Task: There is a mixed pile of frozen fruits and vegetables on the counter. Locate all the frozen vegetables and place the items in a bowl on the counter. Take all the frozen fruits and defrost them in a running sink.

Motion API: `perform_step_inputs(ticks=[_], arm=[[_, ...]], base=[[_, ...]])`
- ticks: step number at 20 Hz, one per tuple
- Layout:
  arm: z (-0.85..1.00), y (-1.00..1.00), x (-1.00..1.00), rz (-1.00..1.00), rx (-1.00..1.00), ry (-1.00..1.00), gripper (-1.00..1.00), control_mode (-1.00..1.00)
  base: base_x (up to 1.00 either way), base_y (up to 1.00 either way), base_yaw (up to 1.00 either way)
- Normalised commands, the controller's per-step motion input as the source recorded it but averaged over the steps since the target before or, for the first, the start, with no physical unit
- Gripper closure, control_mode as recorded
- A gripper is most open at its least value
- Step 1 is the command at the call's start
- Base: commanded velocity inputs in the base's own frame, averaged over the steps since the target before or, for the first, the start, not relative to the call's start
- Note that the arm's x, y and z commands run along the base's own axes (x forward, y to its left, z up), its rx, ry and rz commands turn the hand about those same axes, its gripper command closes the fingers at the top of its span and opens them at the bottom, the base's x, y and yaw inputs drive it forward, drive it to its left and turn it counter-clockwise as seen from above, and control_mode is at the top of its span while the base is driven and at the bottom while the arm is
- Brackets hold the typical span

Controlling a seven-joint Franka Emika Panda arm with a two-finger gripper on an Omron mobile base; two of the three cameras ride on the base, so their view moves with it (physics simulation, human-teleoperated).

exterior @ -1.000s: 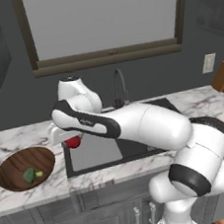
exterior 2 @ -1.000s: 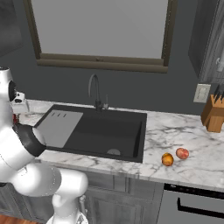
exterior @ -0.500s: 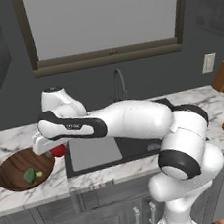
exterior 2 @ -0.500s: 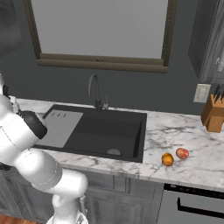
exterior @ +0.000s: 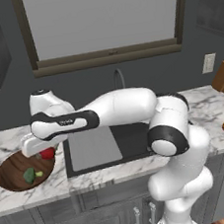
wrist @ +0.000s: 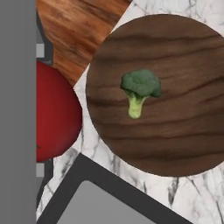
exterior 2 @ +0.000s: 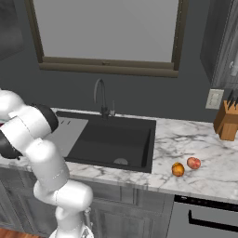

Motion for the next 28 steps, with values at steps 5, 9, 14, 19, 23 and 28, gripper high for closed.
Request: perform_step_inputs(ticks=[5,9,14,19,23,28], arm=[[-0.2,0.3,0.3,-0.01,0.0,0.01,1.0,-1.0],[-0.16,0.15,0.26,-0.03,-0.01,-0.03,1.0,-1.0],[-0.08,0.31,0.06,-0.02,-0.05,0.04,1.0,-1.0],[-0.34,0.22,0.03,0.0,-0.04,0.04,1.0,-1.0],[-0.55,-0.02,0.04,0.0,0.0,0.01,1.0,-1.0],[-0.35,-0.11,0.04,0.0,0.02,-0.01,1.0,-1.0]], base=[[0.0,0.0,0.0],[0.0,0.0,0.0],[0.0,0.0,0.0],[0.0,0.0,0.0],[0.0,0.0,0.0],[0.0,0.0,0.0]])
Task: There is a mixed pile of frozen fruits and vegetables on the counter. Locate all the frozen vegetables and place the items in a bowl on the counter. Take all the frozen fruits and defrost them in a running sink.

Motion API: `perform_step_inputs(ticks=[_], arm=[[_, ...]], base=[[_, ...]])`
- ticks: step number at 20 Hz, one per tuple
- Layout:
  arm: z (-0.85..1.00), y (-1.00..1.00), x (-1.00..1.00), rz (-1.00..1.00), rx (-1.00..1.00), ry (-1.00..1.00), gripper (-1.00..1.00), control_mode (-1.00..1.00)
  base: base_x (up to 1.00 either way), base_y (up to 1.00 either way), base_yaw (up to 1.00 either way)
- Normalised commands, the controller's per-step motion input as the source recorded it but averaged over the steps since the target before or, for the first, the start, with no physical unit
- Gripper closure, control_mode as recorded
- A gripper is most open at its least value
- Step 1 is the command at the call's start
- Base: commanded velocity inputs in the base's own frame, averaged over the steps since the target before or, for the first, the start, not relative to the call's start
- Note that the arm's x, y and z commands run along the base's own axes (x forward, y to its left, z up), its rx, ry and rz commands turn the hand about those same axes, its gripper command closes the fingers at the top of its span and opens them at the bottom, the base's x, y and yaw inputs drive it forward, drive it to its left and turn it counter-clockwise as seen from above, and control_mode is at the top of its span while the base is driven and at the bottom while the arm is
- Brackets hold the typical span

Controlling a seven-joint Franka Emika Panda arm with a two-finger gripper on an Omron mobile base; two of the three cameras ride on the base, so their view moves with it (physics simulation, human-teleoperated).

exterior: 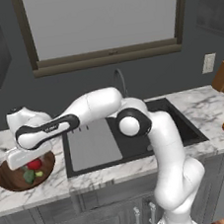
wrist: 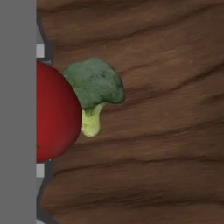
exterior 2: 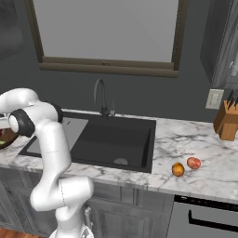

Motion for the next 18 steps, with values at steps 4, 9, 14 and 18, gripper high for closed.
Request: perform_step_inputs(ticks=[4,9,14,18], arm=[[-0.36,-0.06,0.0,0.0,0.03,-0.01,1.0,-1.0],[-0.17,0.09,0.0,0.0,0.0,-0.02,-1.0,-1.0],[-0.02,0.0,0.0,0.0,0.0,-0.01,-1.0,-1.0],[0.09,0.0,-0.07,-0.01,-0.02,0.0,-1.0,-1.0]], base=[[0.0,0.0,0.0],[0.0,0.0,0.0],[0.0,0.0,0.0],[0.0,0.0,0.0]])
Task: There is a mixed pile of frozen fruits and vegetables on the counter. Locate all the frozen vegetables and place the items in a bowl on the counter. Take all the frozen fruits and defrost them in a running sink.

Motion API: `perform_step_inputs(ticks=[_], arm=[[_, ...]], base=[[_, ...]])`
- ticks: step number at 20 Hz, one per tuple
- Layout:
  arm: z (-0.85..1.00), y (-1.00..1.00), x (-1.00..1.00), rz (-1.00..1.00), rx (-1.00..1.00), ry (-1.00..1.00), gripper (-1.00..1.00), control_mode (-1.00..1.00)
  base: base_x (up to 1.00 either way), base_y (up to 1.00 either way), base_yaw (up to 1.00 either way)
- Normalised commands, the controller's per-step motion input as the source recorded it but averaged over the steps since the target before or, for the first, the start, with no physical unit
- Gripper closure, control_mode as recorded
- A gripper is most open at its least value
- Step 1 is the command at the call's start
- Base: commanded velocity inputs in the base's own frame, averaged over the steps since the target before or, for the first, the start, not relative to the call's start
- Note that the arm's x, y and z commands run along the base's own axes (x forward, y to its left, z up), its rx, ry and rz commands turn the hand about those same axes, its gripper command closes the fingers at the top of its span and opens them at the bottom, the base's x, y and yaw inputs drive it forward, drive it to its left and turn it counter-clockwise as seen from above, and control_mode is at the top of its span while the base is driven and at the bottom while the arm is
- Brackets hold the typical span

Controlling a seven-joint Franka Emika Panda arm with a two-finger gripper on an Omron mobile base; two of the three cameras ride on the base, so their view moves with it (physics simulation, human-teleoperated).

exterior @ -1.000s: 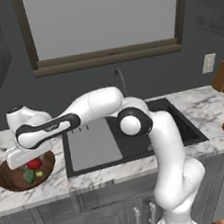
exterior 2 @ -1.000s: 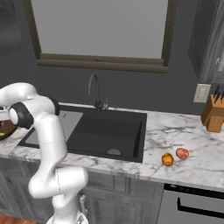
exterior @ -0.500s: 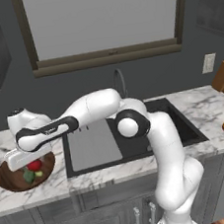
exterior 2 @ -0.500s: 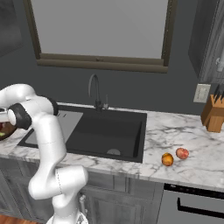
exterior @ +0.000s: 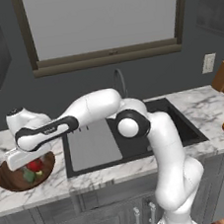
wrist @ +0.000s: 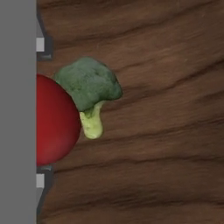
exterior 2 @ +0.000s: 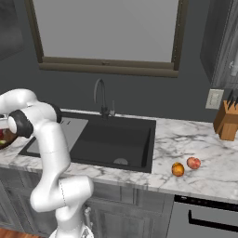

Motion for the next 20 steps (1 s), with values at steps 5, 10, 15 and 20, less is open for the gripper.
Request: perform_step_inputs(ticks=[5,10,15,20], arm=[[0.24,-0.1,-0.04,-0.02,0.01,-0.03,-1.0,-1.0],[0.21,-0.25,-0.05,-0.05,0.02,-0.04,-1.0,-1.0],[0.19,-0.33,0.0,-0.07,0.01,-0.05,-1.0,-1.0],[0.29,-0.28,0.0,-0.04,0.05,-0.1,-1.0,-1.0]], base=[[0.0,0.0,0.0],[0.0,0.0,0.0],[0.0,0.0,0.0],[0.0,0.0,0.0]])
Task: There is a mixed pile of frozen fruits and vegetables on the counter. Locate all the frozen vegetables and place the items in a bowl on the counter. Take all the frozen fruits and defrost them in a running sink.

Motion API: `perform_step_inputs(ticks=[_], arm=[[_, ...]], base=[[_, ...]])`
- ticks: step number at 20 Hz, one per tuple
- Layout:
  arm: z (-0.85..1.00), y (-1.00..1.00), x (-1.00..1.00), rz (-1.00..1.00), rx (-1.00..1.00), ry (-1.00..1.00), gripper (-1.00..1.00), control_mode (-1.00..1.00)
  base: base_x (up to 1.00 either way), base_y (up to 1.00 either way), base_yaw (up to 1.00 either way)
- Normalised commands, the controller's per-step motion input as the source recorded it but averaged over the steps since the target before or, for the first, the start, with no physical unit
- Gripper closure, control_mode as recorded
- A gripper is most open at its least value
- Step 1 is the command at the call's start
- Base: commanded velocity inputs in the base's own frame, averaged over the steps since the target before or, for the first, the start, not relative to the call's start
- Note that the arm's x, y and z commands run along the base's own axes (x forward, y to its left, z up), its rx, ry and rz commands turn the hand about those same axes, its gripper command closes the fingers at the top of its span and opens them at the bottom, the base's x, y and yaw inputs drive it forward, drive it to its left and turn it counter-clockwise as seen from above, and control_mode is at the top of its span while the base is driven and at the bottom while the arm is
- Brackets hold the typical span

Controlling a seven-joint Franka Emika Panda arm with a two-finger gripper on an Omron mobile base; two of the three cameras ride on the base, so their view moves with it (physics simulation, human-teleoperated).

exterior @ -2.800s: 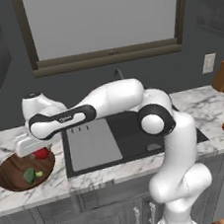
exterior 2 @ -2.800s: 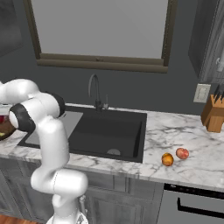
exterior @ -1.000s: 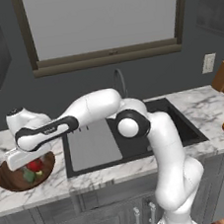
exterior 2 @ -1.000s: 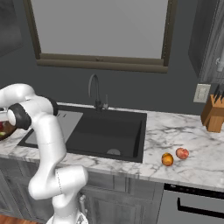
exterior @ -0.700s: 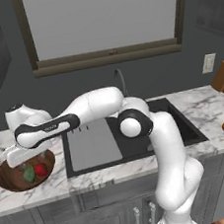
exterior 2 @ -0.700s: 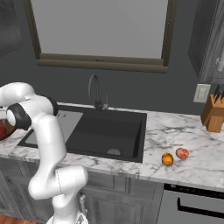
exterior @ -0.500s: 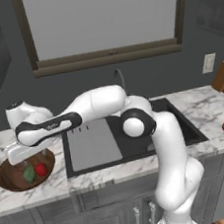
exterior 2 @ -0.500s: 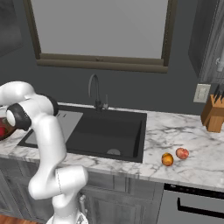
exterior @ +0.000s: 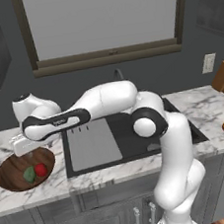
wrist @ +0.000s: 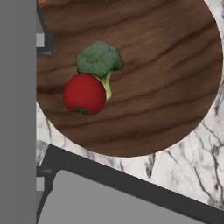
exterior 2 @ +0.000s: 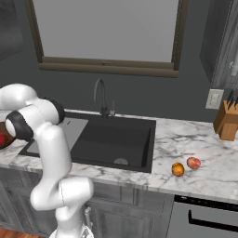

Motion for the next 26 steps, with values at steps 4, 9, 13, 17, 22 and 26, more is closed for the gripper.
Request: perform_step_inputs(ticks=[4,9,13,17,22,26], arm=[[0.38,-0.31,0.0,-0.03,0.02,-0.02,-1.0,-1.0],[0.07,-0.46,0.0,-0.08,0.02,0.0,-1.0,-1.0],[0.0,-0.51,0.0,-0.05,0.03,0.0,-1.0,-1.0],[0.02,-0.52,0.0,-0.02,0.05,0.0,-1.0,-1.0],[0.14,-0.42,0.01,0.0,0.03,0.0,-1.0,-1.0],[0.15,-0.4,0.01,0.0,0.0,0.0,-1.0,-1.0]], base=[[0.0,0.0,0.0],[0.0,0.0,0.0],[0.0,0.0,0.0],[0.0,0.0,0.0],[0.0,0.0,0.0],[0.0,0.0,0.0]])
